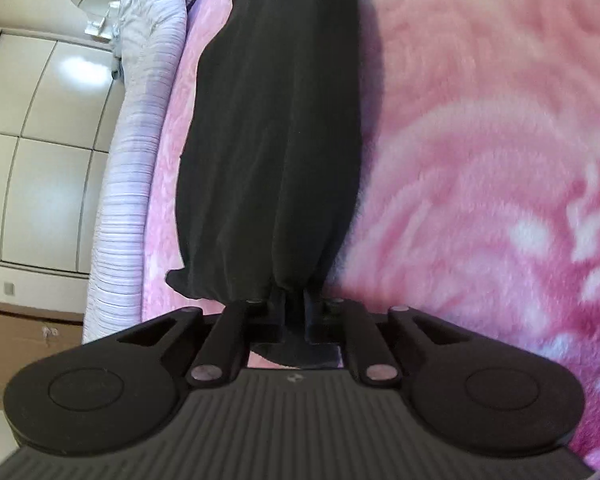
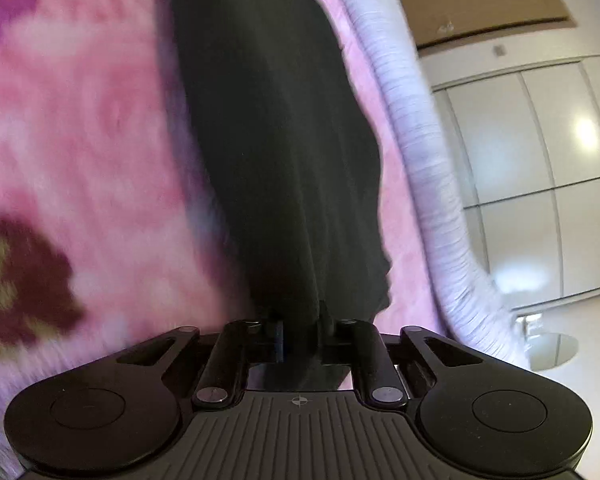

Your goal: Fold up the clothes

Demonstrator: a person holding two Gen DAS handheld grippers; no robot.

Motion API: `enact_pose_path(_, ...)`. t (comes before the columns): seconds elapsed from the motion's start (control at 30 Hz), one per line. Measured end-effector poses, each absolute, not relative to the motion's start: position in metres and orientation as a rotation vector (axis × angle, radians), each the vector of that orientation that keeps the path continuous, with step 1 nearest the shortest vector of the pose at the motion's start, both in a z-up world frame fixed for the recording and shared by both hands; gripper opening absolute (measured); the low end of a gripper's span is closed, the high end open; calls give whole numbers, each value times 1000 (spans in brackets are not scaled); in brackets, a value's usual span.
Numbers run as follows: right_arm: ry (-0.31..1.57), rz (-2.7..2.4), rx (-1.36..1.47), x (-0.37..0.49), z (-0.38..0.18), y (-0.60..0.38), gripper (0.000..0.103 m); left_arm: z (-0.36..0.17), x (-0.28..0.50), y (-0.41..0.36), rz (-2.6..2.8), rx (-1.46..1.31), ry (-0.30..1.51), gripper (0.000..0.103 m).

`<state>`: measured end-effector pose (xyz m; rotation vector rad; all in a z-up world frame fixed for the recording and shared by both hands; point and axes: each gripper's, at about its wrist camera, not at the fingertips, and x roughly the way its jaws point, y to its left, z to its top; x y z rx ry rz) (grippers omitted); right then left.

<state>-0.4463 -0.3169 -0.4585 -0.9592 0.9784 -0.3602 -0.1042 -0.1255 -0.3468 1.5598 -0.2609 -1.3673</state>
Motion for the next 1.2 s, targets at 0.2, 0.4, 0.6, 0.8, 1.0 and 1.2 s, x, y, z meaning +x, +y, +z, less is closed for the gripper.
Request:
enact_pose_path(0.2,964,-369,-896,-516,-417,-283,3,-297,-133,-59,-1449,1429,-176,3)
enact_pose_path(0.4,991,-398,-782,-596,-414,-214,3,-306,-182,1,-1513,1413,-79,5)
enact_pose_path(0.6,1056,-443,-775,-619,-426,-194,4,-307,-161,32,-1413,1377,79,10)
enact_pose_path(0.8,1082,-664,-651,-632,-412,-219,6,-268,-119,31,-1315,1177,166,15)
enact_pose_path(1.0,921,-622,-432,-586,-373,-238,22,-252,-109,-31,-1398,1016,182,22)
enact_pose_path(1.2,834,-471,-221,-497,-364,-279,27,-275,-106,-141,-1550,949,242,22)
